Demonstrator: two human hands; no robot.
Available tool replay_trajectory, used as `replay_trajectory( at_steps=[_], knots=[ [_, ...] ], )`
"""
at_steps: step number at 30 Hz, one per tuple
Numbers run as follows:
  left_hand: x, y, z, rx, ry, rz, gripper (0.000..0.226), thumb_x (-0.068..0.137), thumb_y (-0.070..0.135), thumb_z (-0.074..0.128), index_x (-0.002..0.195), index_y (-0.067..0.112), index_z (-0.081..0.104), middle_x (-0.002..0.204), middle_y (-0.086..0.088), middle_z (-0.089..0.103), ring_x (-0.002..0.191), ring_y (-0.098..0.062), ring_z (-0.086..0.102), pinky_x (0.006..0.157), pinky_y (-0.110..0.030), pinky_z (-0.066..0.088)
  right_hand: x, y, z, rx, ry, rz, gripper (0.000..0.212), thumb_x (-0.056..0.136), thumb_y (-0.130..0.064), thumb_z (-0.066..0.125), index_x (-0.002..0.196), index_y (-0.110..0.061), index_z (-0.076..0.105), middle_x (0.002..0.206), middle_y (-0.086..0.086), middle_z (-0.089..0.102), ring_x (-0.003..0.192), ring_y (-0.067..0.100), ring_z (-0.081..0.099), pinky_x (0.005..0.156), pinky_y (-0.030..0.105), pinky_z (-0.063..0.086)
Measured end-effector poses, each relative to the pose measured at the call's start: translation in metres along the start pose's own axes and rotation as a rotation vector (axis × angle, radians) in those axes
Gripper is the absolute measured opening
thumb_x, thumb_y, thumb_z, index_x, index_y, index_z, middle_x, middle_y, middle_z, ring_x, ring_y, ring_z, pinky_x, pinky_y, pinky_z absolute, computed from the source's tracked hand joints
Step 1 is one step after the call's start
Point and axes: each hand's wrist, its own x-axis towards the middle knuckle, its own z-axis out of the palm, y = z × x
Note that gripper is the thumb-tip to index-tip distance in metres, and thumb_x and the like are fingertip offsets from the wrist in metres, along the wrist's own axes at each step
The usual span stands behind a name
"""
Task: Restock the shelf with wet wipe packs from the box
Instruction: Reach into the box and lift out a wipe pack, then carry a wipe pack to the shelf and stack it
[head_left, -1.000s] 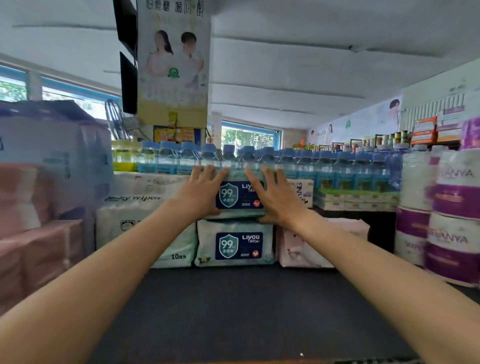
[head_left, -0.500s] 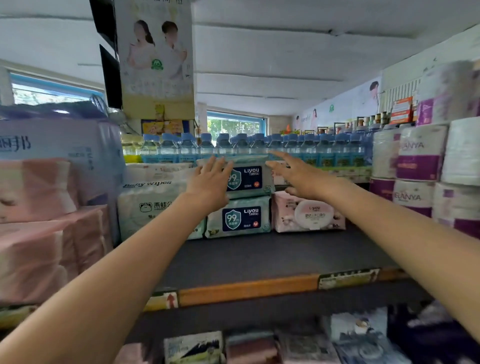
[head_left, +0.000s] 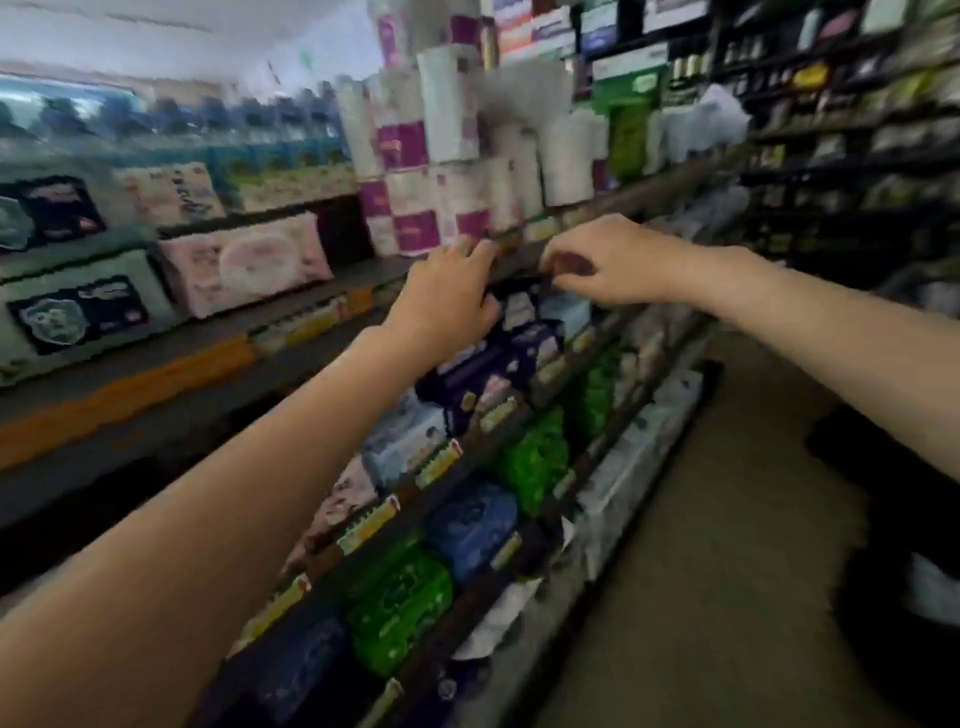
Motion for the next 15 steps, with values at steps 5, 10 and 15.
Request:
replay_trajectory(
  at_steps=[5, 10, 15],
  knots=[
    [-0.001, 0.190, 0.099, -0.081, -0.257, 0.460, 0.044, 0.089, 0.025, 0.050, 0.130, 0.009, 0.040, 0.128, -0.013, 0.045, 0.118, -0.033, 0.048, 0.090, -0.043, 0.040, -0.212, 0.115, 0.037, -0.044, -0.337, 0.464, 0.027, 0.092, -0.021, 0.053, 0.116, -0.011, 0.061, 0.115, 0.008, 0.065, 0.105, 0.024, 0.061, 0.083, 0.027, 0.042],
    [-0.033, 0.367, 0.167, -0.211, -0.453, 0.824, 0.037, 0.091, 0.024, 0.046, 0.125, 0.012, 0.043, 0.126, -0.008, 0.049, 0.111, -0.029, 0.055, 0.092, -0.041, 0.043, -0.424, 0.185, 0.064, 0.030, -0.471, 0.912, 0.024, 0.090, -0.016, 0.056, 0.111, -0.010, 0.064, 0.110, 0.007, 0.069, 0.101, 0.023, 0.064, 0.085, 0.027, 0.044],
    [-0.058, 0.511, 0.219, -0.311, -0.611, 0.972, 0.035, 0.090, 0.021, 0.045, 0.124, 0.013, 0.044, 0.125, -0.007, 0.051, 0.112, -0.029, 0.055, 0.090, -0.040, 0.043, -0.574, 0.226, 0.103, 0.181, -0.616, 1.175, 0.019, 0.089, -0.014, 0.056, 0.106, -0.013, 0.065, 0.107, 0.005, 0.065, 0.108, 0.024, 0.061, 0.082, 0.023, 0.042]
  ],
)
